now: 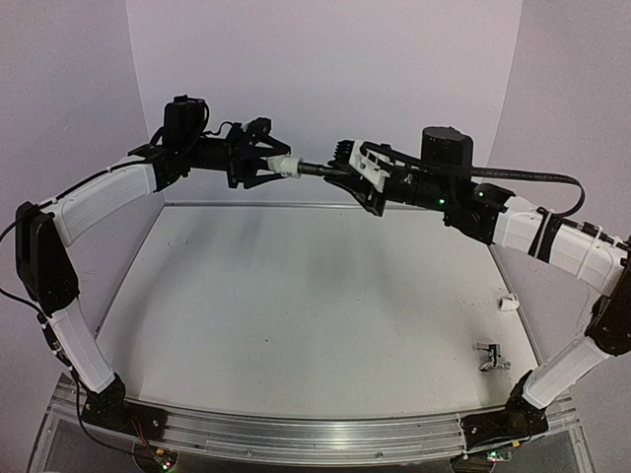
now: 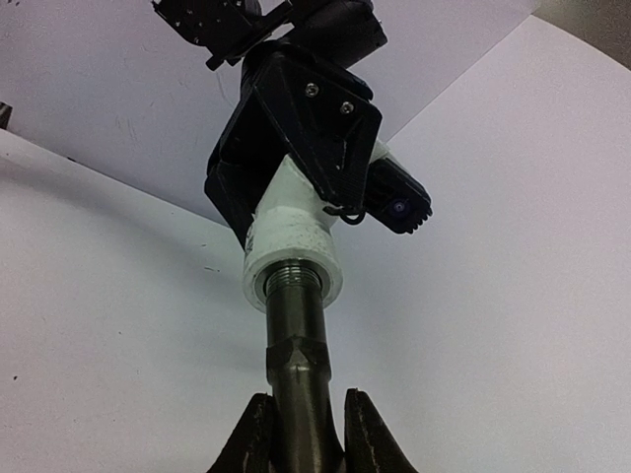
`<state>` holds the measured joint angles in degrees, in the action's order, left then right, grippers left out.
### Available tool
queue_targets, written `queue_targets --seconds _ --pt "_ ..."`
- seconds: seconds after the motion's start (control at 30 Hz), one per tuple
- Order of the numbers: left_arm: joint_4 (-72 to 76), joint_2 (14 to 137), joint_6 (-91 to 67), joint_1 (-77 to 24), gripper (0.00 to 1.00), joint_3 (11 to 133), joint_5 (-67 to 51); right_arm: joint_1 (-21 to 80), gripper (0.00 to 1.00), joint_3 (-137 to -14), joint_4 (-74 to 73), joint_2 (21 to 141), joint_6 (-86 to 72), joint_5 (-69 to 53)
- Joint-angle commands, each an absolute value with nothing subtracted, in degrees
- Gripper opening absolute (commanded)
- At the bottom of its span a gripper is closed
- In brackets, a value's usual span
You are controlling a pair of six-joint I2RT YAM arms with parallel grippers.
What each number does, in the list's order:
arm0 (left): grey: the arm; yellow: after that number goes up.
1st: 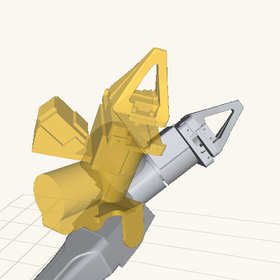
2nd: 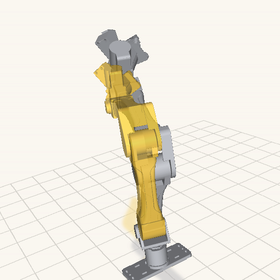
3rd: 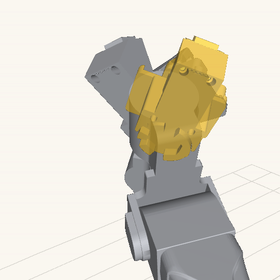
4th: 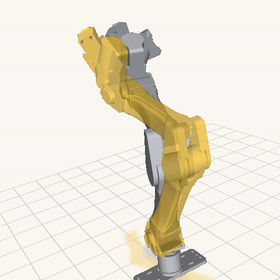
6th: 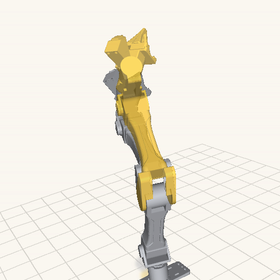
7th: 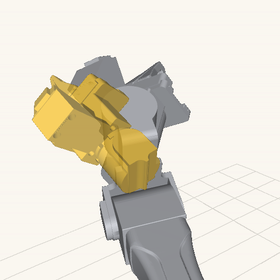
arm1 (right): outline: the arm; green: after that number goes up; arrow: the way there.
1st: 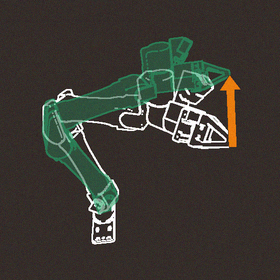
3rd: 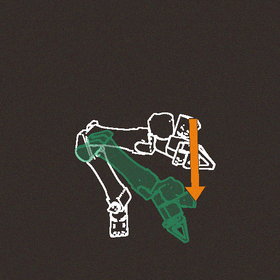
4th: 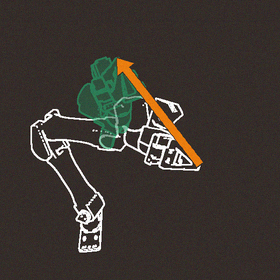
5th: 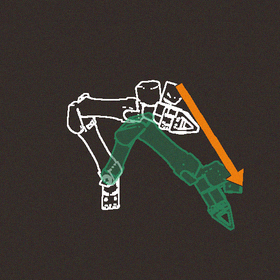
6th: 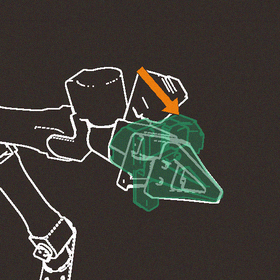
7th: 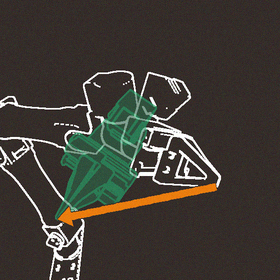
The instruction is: Install the water faucets
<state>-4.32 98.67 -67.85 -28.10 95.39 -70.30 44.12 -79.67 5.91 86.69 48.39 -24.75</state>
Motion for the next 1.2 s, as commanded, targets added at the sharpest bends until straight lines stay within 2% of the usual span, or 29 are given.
queue_targets --seconds 0.0,1.17 --pt "-0.8 95.0 -64.0 -30.0 0.0 94.7 -69.9 45.1 0.0 -83.7 11.3 87.9 43.6 -29.5" --pt "-0.8 93.0 -40.3 -31.4 0.0 91.6 -64.2 40.7 0.0 -86.0 18.1 91.9 15.7 -44.1"
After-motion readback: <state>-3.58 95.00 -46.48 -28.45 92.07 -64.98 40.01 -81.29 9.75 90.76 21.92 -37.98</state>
